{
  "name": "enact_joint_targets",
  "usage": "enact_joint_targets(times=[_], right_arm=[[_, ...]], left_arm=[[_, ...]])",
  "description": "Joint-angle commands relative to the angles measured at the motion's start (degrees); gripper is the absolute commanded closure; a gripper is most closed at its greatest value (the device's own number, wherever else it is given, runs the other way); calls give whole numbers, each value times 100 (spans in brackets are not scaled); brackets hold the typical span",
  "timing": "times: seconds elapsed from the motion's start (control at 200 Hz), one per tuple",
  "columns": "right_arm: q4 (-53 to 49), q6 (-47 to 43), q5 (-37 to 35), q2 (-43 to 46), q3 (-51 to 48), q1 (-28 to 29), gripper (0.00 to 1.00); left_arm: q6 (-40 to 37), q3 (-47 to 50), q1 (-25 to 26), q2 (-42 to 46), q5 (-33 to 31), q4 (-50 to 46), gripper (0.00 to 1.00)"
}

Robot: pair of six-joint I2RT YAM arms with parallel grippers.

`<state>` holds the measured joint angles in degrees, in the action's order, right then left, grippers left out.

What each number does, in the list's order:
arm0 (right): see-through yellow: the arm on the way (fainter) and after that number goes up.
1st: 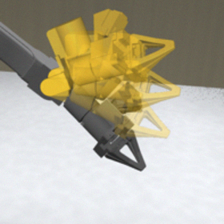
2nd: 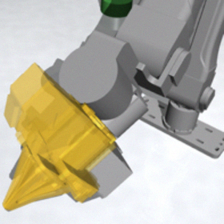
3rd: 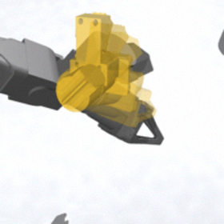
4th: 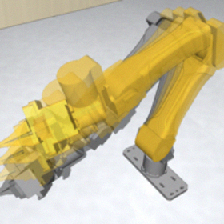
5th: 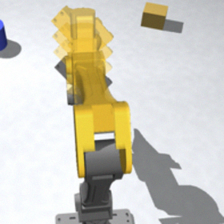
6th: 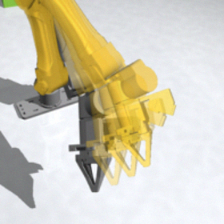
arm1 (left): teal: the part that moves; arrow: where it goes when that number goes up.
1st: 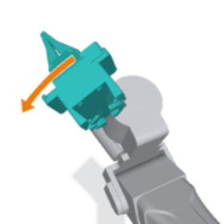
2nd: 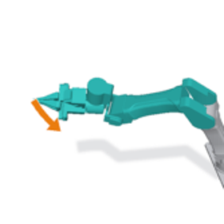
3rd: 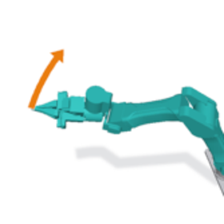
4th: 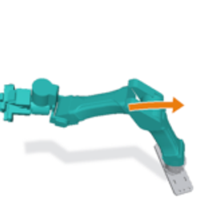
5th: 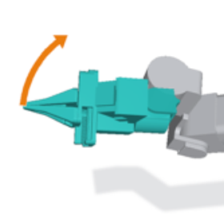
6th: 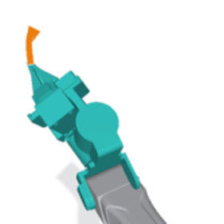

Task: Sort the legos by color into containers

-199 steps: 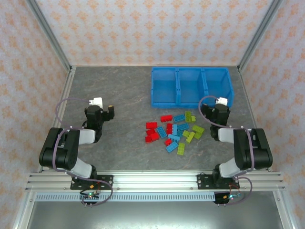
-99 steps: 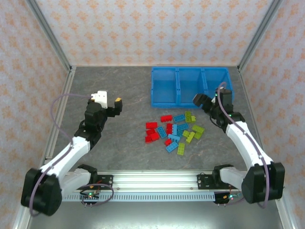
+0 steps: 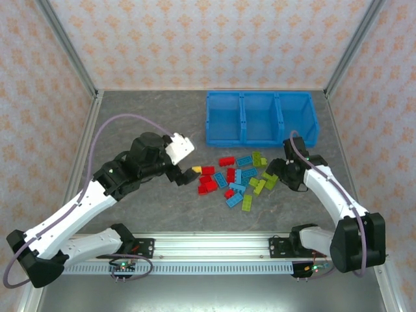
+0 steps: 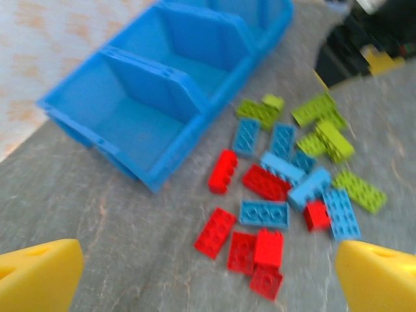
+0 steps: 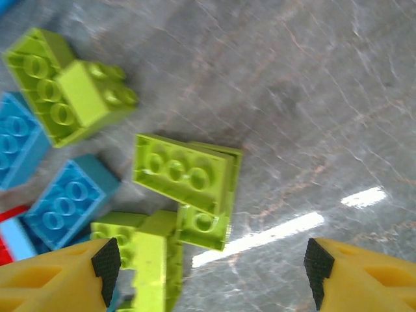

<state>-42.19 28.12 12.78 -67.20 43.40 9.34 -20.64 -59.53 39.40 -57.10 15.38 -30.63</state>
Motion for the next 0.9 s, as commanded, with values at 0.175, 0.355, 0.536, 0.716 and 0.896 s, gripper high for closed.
enact_joint_targets(times=[0.175,0.355,0.536,0.716,0.896], right_arm=[[798,-1,14,-1014,35,32,22],[1104,-165,-196,-1539,176,32,37],[1302,-66,-212,-1620,125,32,60],[1138,-107,-325,-1446,81,24,69],[961,-106,-403,-1092,64,32,74]], left_arm=[[-1046,851,42,-77,591,64,0],[-920,1421,42,452,379,516,0],[-940,1484,42,553,133,583,0],[-948,1416,42,437,125,516,0],[-933,1414,42,445,93,523,0]])
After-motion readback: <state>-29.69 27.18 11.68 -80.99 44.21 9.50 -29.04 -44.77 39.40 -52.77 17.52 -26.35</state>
